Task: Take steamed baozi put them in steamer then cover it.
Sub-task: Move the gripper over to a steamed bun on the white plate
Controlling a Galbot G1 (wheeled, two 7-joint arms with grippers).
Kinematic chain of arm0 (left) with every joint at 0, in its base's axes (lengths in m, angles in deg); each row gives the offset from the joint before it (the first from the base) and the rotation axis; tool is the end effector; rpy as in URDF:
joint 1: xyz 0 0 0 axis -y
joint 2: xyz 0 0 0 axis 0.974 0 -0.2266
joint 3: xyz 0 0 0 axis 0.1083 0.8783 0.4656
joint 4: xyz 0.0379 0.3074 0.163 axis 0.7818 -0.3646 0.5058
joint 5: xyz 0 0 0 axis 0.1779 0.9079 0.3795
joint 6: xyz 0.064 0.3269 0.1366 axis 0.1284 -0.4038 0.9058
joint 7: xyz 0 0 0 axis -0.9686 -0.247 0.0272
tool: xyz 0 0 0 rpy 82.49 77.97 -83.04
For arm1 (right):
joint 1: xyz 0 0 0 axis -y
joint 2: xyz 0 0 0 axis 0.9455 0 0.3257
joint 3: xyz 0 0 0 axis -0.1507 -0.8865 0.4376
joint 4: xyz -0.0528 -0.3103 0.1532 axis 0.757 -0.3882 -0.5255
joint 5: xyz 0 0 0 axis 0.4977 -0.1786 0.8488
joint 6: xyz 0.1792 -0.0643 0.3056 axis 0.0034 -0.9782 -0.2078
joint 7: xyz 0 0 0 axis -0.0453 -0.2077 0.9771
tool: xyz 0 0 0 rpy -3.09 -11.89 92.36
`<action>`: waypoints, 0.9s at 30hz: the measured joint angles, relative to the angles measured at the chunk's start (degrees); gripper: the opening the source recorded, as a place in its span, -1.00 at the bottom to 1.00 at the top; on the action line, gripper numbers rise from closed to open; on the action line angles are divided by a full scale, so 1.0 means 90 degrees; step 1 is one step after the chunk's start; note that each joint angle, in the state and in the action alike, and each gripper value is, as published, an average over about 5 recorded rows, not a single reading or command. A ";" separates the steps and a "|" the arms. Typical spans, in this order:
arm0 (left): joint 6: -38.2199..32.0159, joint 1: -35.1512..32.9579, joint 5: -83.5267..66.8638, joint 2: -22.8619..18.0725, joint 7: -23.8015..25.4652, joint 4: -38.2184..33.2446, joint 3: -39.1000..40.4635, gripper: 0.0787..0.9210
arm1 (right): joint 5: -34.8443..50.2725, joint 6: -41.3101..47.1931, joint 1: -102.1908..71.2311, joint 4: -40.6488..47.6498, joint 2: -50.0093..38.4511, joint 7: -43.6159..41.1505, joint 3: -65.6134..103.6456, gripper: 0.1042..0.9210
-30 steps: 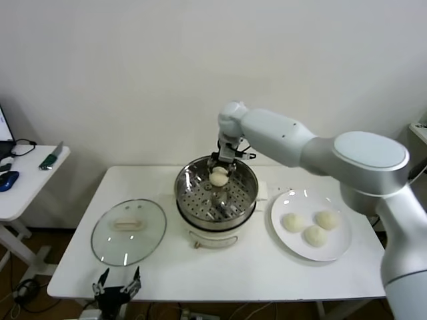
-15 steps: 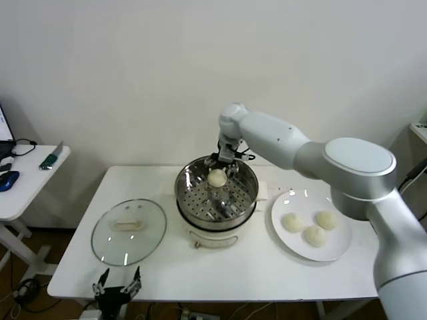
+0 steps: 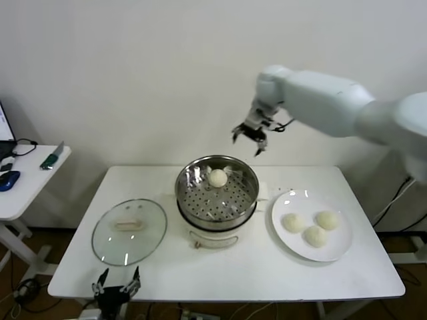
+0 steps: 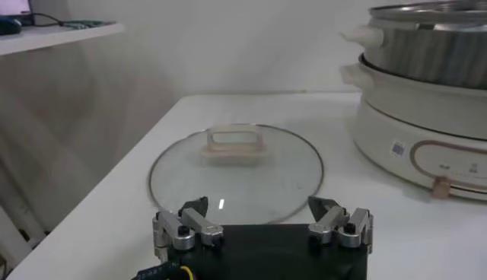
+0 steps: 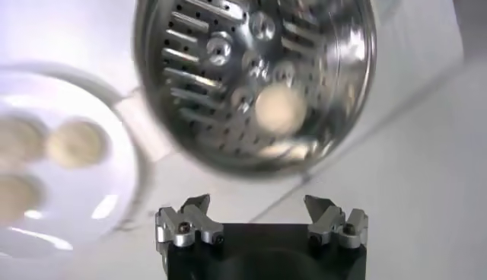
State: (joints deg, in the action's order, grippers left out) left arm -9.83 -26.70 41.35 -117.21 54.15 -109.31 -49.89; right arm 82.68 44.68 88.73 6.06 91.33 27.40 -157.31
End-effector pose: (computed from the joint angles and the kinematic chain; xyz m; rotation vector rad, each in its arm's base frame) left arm 0.1228 0.0584 -0.3516 0.1666 -2.6758 -0.0352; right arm 0.6238 -0.0182 0.0211 1.5520 -1.0835 1.8954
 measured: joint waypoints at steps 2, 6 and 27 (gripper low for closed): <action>0.0006 0.0026 0.0000 0.0002 0.0004 0.0009 -0.0003 0.77 | 0.0247 0.0467 0.0061 -0.0303 -0.0336 0.0047 -0.0168 0.76; 0.0007 0.0041 0.0000 0.0003 0.0010 0.0022 -0.0004 0.77 | 0.0581 0.1281 0.0061 -0.0880 -0.0948 0.0190 -0.0377 0.76; -0.0051 -0.0067 0.0039 -0.0026 0.0000 0.0084 -0.0016 0.77 | 0.0175 0.3189 -0.1911 -0.1371 -0.1885 0.0933 0.0443 0.76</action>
State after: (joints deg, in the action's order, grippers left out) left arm -10.29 -27.30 41.69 -117.44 54.14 -108.56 -50.04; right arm 84.26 73.38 71.53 -6.27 74.36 35.80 -153.32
